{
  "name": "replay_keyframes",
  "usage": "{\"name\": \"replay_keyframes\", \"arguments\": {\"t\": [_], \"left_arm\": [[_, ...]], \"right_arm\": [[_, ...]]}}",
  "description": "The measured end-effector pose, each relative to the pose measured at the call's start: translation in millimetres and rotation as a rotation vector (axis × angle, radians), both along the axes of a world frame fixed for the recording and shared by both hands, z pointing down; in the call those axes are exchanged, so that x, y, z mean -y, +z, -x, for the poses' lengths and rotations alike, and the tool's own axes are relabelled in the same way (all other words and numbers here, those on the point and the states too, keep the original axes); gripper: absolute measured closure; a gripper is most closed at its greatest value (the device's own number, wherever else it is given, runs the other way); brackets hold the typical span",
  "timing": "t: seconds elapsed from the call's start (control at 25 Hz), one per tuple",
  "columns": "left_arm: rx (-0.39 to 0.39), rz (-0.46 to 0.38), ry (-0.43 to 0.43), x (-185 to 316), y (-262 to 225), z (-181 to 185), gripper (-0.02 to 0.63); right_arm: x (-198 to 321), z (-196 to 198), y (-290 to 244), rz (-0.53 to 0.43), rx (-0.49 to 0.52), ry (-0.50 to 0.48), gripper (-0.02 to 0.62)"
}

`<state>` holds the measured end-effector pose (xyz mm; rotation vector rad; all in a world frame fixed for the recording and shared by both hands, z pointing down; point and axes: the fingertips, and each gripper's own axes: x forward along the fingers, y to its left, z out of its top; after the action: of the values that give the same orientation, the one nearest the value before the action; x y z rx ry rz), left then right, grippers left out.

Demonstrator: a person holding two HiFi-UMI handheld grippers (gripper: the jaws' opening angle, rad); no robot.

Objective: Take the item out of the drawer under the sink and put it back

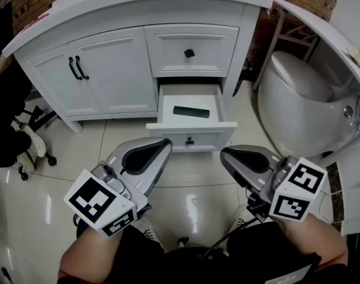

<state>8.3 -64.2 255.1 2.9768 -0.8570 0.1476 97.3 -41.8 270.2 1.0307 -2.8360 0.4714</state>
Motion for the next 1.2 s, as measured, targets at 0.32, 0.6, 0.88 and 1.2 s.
{"name": "replay_keyframes", "arguments": {"t": [0.32, 0.6, 0.88, 1.2], "left_arm": [[-0.005, 0.020, -0.061, 30.5, 7.1, 5.2, 0.600], [-0.025, 0.056, -0.102, 65.3, 19.2, 9.3, 0.600], [-0.020, 0.064, -0.102, 75.9, 26.0, 6.8, 0.600], [-0.013, 0.056, -0.084, 72.2, 26.0, 5.1, 0.600]], "right_arm": [[29.1, -16.1, -8.0, -0.013, 0.049, 0.085, 0.589], [66.8, -39.4, 3.9, 0.021, 0.078, 0.139, 0.589], [86.4, -48.9, 26.0, 0.076, 0.061, 0.154, 0.589], [81.1, -37.8, 17.1, 0.011, 0.005, 0.159, 0.588]]}}
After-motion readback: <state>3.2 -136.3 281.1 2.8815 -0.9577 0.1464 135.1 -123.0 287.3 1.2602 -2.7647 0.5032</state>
